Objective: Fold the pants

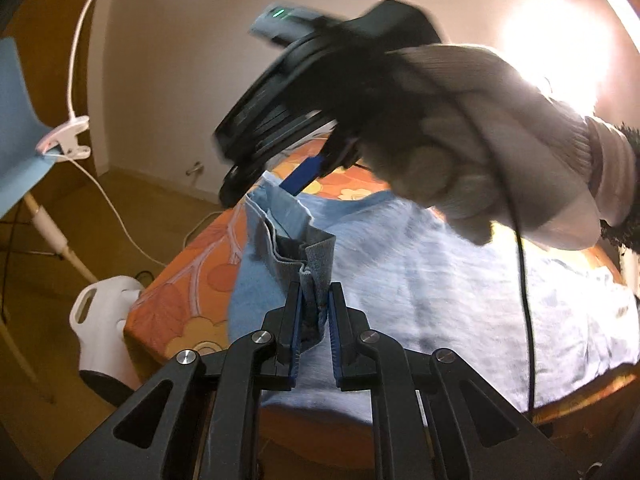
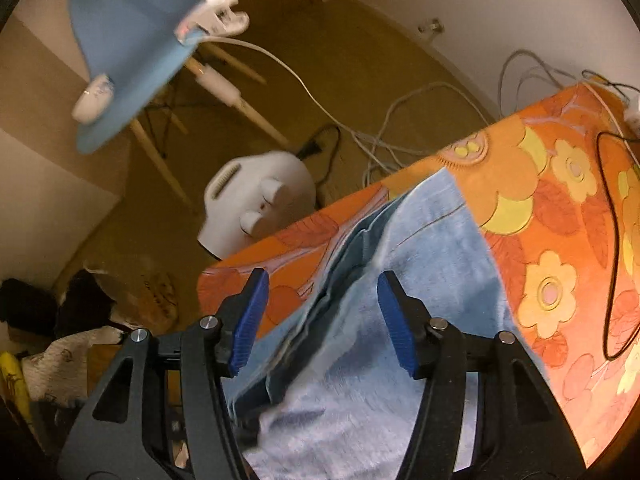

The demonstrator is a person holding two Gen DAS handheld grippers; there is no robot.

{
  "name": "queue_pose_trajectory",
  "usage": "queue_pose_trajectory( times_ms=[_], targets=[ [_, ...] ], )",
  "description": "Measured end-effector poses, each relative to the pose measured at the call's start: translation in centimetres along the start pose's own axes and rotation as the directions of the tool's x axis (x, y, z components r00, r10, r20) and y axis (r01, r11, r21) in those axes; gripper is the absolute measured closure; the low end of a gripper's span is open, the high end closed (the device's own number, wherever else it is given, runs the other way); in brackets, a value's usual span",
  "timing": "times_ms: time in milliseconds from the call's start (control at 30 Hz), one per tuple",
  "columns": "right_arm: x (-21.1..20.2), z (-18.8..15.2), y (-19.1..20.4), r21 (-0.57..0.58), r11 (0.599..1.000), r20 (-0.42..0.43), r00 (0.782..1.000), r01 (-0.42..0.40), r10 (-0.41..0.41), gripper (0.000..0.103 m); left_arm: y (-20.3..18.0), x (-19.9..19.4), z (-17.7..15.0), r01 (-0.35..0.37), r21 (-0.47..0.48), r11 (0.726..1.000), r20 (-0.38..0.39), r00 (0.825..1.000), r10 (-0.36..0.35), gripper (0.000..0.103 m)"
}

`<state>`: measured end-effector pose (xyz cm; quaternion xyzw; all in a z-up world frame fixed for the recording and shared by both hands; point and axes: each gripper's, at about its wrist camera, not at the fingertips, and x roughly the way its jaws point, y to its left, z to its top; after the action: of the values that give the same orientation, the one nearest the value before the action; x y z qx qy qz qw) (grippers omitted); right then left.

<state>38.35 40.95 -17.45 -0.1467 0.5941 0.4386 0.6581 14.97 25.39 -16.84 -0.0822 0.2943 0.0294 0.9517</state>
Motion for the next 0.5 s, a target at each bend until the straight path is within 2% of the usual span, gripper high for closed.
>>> queue_pose_trajectory(
  times_ms=[133,233,367,400,433,467,500],
  targets=[
    [1.9,0.1,0.0,0.029,0.997,-0.065,0.995,0.076,-0.074,0.045,-0.6,-0.2,-0.3,0.005,0.017,1.0,-0.001,1.0,-0.005,0.092],
    [2.7,-0.2,-0.4,0.051,0.993,-0.103,0.99,0.104,-0.098,0.044,-0.7,-0.4,-0.4,0.011,0.001,1.0,0.006,1.0,-0.011,0.092],
    [2.4,-0.3,-1.6,0.105,0.993,-0.101,0.994,0.046,-0.036,0.045,-1.0,-0.8,-0.4,0.043,-0.006,0.999,0.02,0.999,-0.042,0.092],
    [2.4,-0.3,-1.7,0.115,0.993,-0.101,0.995,0.035,-0.024,0.047,-1.3,-0.7,-0.3,0.049,0.001,0.999,0.017,0.999,-0.049,0.092],
    [2.5,-0.2,-1.6,0.117,0.993,-0.101,0.995,0.027,-0.015,0.062,-1.5,-0.7,-0.3,0.051,0.009,0.999,0.016,0.999,-0.052,0.093],
    [2.6,-0.3,-1.4,0.114,0.993,-0.105,0.994,0.028,-0.016,0.083,-1.8,-0.7,-0.2,0.052,0.022,0.998,0.016,0.998,-0.053,0.093],
    [2.8,-0.4,-1.3,0.112,0.993,-0.107,0.994,0.037,-0.025,0.09,-2.1,-0.9,-0.1,0.049,0.034,0.998,0.016,0.999,-0.05,0.093]
  ],
)
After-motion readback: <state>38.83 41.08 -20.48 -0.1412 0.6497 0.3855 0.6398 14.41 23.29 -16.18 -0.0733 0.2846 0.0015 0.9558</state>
